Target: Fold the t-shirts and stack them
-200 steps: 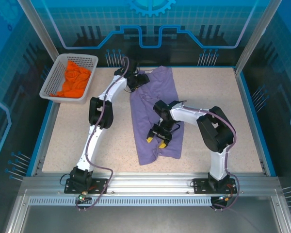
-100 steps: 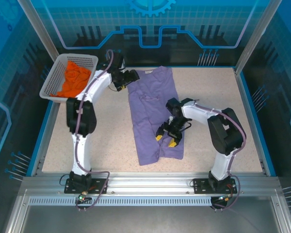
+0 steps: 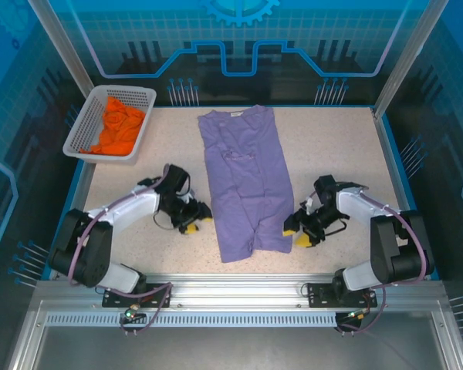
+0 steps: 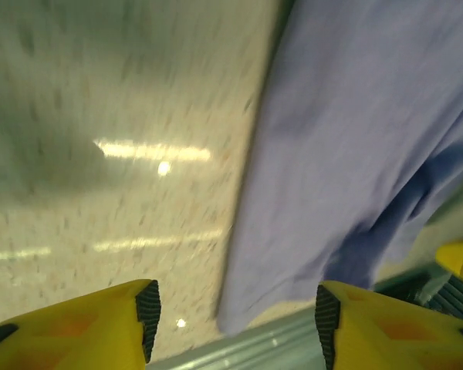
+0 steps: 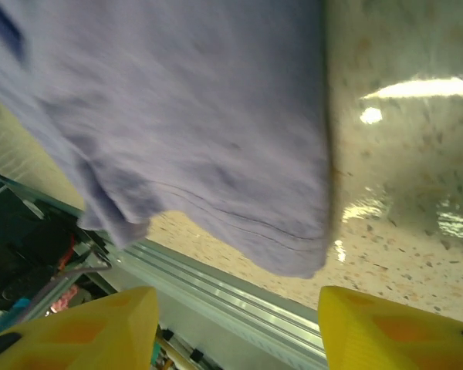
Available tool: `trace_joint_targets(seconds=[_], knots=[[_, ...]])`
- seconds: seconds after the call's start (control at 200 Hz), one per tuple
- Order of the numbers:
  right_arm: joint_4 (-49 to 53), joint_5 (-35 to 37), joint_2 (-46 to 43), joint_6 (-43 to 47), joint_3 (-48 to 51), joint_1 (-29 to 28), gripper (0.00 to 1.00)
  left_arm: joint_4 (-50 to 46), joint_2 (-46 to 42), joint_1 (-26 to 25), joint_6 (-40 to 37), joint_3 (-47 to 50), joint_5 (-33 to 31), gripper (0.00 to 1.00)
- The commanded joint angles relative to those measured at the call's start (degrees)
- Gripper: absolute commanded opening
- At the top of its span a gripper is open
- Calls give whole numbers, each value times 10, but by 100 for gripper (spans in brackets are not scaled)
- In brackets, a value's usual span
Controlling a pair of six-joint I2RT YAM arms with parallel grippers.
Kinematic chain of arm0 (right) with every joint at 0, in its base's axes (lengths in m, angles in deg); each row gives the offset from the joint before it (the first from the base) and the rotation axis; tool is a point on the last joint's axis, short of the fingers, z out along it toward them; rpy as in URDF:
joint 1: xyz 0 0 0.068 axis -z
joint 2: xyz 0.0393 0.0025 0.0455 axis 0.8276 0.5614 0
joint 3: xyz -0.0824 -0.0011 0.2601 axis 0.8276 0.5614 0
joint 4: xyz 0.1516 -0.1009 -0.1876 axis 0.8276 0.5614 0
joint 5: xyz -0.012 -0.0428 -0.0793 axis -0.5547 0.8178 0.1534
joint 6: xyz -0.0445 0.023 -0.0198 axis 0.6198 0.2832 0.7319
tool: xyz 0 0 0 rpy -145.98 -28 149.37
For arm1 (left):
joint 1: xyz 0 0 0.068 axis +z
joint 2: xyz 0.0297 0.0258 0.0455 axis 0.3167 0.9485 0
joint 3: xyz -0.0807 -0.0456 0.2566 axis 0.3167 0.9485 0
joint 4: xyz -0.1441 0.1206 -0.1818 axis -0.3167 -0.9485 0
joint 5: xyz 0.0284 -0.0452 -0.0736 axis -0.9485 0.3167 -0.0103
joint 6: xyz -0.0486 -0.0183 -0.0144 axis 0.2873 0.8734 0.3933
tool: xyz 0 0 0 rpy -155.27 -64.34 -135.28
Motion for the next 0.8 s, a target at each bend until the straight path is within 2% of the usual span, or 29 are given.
trace_joint_targets(seconds=[0.0, 0.22, 0.35, 0.515, 0.795], knots=[[-52, -44, -18, 7, 32, 2, 55, 112, -26, -26, 81, 73, 107, 52], [-75, -33, -14, -5, 59, -8, 49, 228, -21, -97, 147, 145, 129, 50], [-88, -19, -14, -10, 64, -8, 45, 253, 2, -130, 142, 151, 121, 50], [-94, -3, -13, -14, 68, -9, 43, 284, 19, -143, 142, 174, 106, 45], [-110, 3, -23, -33, 90, -23, 40, 276, 53, -158, 119, 154, 109, 40]])
